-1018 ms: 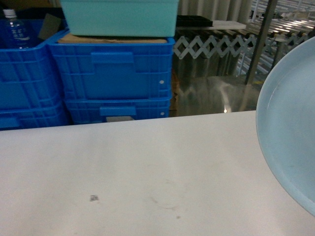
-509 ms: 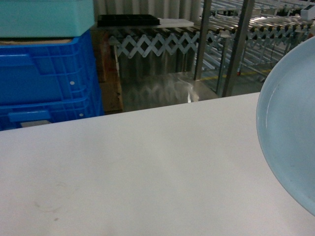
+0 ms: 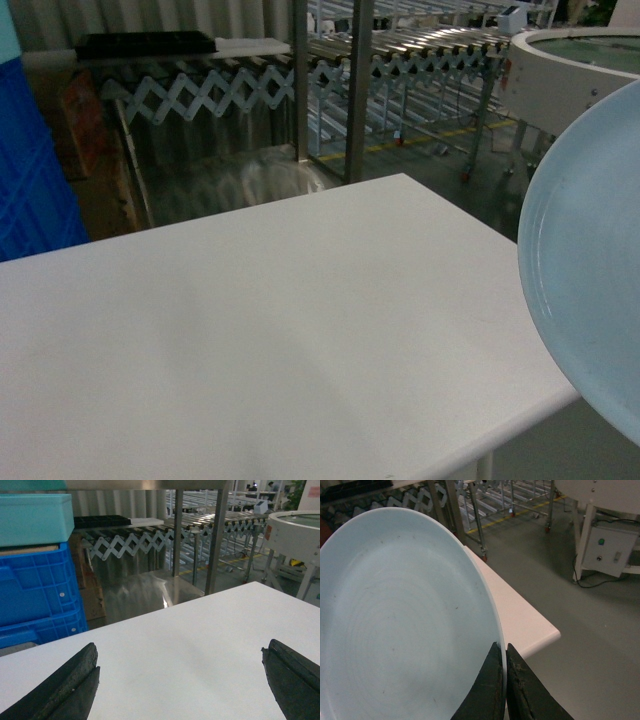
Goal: Place blue tray on left shelf second layer neatly
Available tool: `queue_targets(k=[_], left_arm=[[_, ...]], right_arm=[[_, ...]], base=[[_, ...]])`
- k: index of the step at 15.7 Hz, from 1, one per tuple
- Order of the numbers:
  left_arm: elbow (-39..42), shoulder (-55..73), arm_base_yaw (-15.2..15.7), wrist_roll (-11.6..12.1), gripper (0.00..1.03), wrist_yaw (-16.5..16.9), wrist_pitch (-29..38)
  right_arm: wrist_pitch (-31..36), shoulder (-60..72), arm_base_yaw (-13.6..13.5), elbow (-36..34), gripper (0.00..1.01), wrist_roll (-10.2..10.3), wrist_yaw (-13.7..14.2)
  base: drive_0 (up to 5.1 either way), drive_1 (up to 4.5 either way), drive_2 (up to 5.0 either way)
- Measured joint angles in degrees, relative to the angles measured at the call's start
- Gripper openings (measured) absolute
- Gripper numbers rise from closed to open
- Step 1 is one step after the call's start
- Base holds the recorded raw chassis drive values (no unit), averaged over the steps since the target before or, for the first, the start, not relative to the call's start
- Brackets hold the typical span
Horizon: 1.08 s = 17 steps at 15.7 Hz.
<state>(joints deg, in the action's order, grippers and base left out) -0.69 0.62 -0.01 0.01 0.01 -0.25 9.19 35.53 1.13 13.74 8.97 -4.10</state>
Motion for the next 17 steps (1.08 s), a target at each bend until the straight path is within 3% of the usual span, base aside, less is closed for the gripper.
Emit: queue_targets(k=[6, 17], left_arm=[[0.00, 0.00, 0.00, 0.00, 0.98, 0.00, -0.02], [0.00, 0.00, -0.02, 0.00, 0.98, -0.04, -0.02]], right_arm=[[0.22, -0.02, 0.00, 0.00, 0.02, 0.02, 0.00], [0.07, -0.02, 0.00, 0.00, 0.02, 0.00, -0.04]], base=[[-1.5, -0.91, -2.2], [2.5, -1.30, -6.2]])
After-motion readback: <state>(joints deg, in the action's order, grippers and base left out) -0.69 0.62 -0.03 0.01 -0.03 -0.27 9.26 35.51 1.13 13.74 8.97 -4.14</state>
